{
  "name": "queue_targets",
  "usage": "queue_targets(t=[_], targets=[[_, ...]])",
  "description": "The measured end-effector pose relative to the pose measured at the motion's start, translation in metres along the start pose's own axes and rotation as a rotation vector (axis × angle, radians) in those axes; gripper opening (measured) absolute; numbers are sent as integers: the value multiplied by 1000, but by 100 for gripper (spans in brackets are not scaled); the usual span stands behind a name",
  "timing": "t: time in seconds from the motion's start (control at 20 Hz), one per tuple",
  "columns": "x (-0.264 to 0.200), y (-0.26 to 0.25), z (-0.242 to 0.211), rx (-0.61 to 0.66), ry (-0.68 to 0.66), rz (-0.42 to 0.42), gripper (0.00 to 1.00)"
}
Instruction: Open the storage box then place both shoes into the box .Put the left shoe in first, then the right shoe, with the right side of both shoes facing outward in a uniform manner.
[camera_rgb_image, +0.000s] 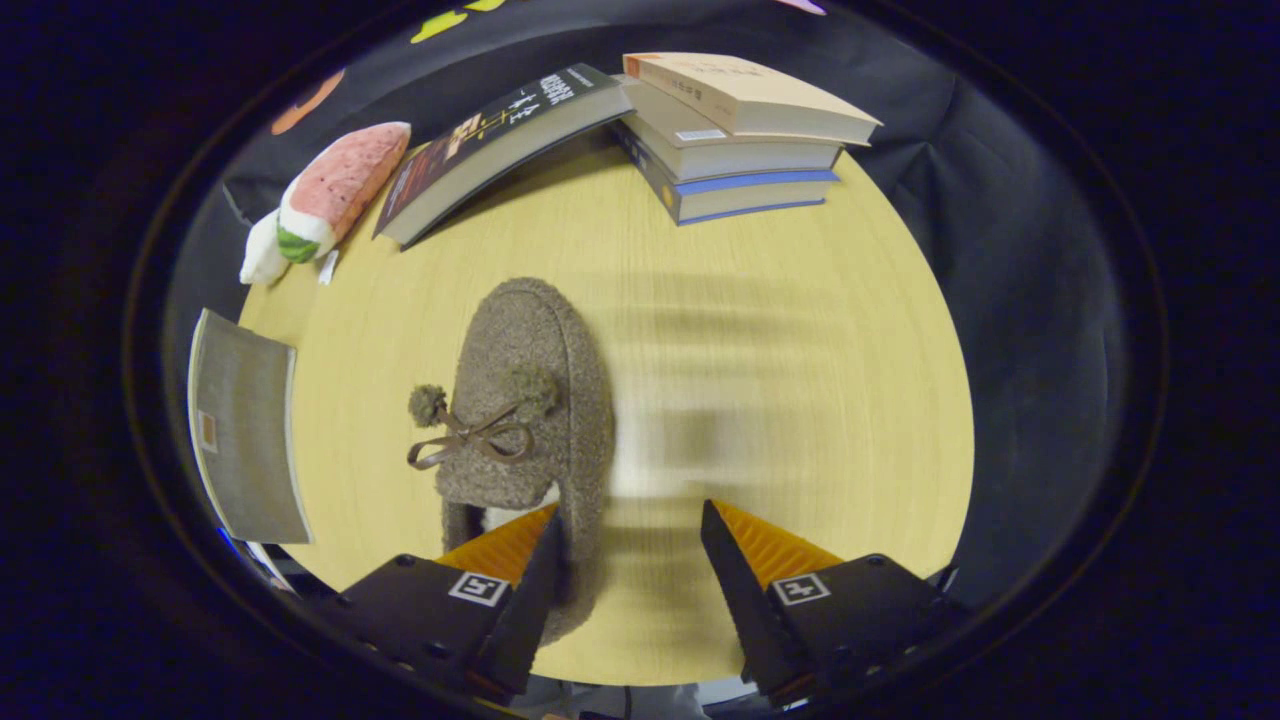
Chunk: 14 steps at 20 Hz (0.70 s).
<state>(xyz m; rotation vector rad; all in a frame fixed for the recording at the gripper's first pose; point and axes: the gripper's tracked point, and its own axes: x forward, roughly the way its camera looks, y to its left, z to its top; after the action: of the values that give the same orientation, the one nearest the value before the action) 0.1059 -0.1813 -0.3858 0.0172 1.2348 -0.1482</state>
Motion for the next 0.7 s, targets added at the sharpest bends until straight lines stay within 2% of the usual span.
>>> queue_targets(t=[0.2, 0.25, 0.35, 0.5, 0.6, 0.7], targets=[[9, 16, 1, 34, 32, 56, 51], [9, 23, 0, 45, 36, 85, 39], [10, 26, 1, 41, 27, 82, 15], [11, 27, 0, 25, 26, 88, 15], [11, 27, 0, 87, 50, 111, 2], [8, 25, -2, 133, 66, 123, 2]])
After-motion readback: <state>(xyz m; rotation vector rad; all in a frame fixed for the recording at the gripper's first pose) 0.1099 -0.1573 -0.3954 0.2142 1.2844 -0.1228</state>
